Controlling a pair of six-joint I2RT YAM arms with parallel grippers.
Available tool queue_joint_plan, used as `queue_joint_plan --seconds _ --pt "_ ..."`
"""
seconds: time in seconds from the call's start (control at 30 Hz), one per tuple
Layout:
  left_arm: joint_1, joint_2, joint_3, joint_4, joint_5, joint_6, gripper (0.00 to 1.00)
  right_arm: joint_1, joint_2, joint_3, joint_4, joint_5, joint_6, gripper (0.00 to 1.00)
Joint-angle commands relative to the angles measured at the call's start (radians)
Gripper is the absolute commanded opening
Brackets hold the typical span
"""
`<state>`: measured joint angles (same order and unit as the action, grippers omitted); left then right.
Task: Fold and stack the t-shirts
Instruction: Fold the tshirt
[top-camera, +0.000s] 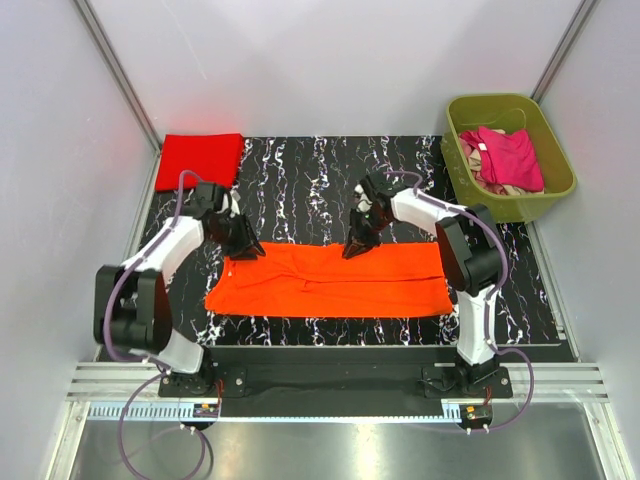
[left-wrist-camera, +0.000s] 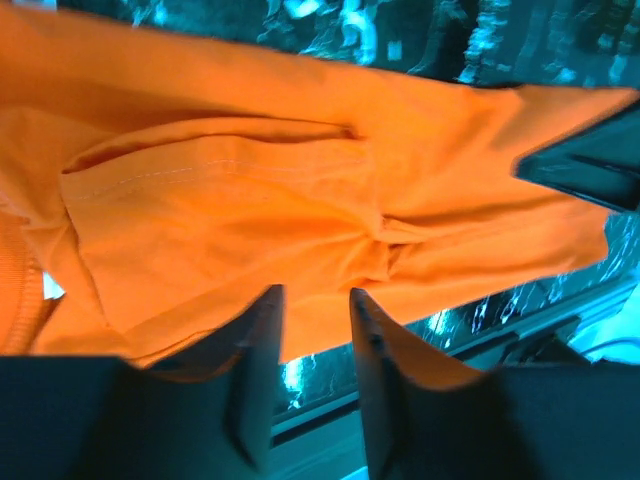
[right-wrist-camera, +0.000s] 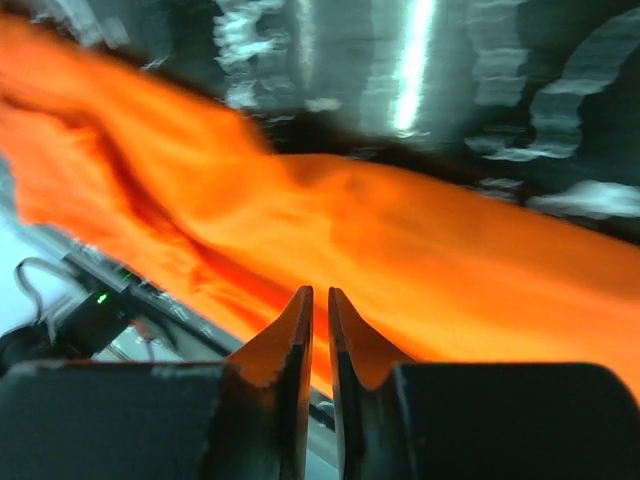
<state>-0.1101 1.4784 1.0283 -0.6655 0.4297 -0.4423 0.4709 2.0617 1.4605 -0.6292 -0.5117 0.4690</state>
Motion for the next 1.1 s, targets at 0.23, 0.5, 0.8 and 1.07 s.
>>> queue_joint_plan --seconds 0.23,0.5,0.8,1.07 --pt "-0.025 0.27 0.032 0.064 -0.184 -0.164 0.34 -0.08 -0.123 -0.089 -0.115 0.267 -0.105 0.11" --pt "-0.097 0.494 0.229 0.064 -0.204 -0.219 0.36 -0.081 -0.189 -0.195 -0.115 0.429 -0.124 0.08" --pt "-0.114 0.836 0.692 0.021 -0.161 -0.236 0.37 -0.104 -0.175 -0.157 -0.112 0.483 -0.141 0.08" --pt "-0.112 1.109 1.17 0.044 -0.066 -0.329 0.36 -0.106 -0.094 -0.161 -0.101 0.444 -0.072 0.07"
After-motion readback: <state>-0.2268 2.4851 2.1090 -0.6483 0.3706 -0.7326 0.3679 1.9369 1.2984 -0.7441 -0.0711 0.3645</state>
